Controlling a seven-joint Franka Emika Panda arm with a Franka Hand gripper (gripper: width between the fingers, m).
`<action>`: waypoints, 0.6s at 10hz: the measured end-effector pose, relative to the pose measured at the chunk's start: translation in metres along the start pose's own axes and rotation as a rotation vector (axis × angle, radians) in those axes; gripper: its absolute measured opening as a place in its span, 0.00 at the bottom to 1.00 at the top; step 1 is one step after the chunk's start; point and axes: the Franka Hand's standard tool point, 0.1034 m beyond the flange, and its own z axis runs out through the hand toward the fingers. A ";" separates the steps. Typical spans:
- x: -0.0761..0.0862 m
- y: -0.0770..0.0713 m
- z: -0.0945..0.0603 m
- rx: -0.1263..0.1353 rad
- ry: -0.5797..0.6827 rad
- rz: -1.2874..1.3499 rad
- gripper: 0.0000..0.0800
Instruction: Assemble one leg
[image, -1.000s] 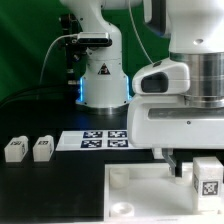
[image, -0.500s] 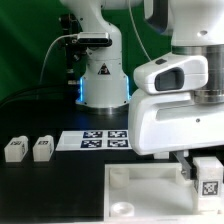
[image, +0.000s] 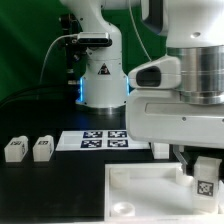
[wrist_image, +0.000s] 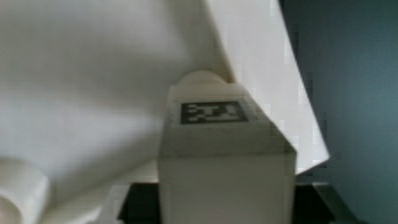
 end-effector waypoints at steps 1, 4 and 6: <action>0.002 0.002 0.000 0.024 -0.022 0.179 0.37; 0.000 0.004 0.001 0.048 -0.063 0.573 0.37; -0.001 0.004 0.002 0.042 -0.073 0.787 0.37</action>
Offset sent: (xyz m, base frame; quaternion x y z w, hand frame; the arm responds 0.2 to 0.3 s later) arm -0.0057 0.0148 -0.0019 0.0024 -0.0153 0.2444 0.9695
